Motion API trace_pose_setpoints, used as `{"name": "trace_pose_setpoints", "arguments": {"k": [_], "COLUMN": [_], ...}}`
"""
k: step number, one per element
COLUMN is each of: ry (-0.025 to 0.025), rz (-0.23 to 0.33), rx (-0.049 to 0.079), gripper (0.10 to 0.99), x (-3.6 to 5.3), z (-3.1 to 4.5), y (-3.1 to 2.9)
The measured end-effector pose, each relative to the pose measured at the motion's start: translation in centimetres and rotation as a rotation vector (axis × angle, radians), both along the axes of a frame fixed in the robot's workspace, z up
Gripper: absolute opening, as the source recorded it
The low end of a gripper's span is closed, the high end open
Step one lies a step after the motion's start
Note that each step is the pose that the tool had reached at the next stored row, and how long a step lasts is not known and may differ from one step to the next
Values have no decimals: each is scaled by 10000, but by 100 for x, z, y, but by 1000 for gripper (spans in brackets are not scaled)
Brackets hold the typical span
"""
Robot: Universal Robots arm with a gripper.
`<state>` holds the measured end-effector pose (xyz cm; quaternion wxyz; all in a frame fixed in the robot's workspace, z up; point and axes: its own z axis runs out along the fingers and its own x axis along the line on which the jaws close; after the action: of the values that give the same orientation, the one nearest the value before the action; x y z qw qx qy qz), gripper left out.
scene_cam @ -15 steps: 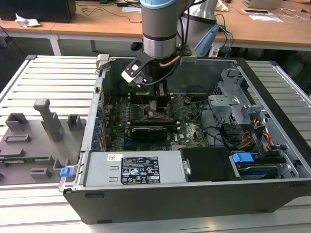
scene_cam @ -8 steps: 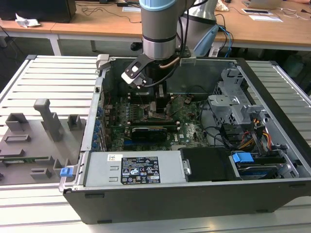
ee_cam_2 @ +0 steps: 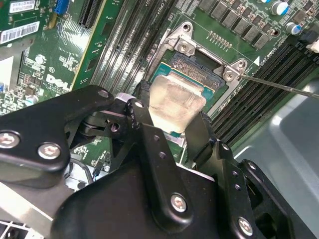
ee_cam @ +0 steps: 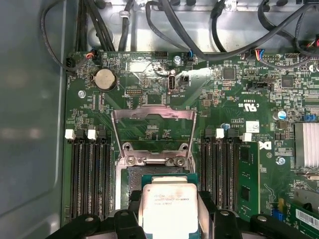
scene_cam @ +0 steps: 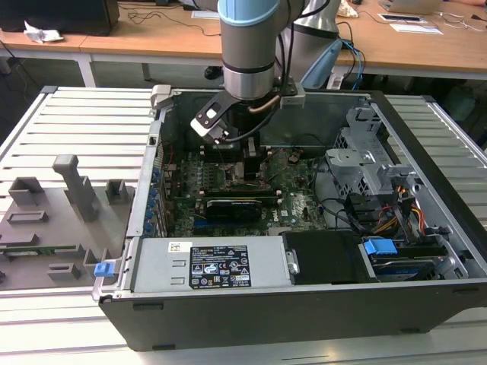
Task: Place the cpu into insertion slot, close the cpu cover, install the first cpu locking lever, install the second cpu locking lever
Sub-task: 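Place the cpu into insertion slot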
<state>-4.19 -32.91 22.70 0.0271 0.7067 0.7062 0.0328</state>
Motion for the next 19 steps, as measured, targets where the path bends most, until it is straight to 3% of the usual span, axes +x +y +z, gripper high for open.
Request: {"name": "trace_pose_setpoints", "arguments": {"k": [19], "ry": [0], "rz": [1], "rx": [0], "gripper": [525], "x": [0], "z": [-51], "y": [39]}}
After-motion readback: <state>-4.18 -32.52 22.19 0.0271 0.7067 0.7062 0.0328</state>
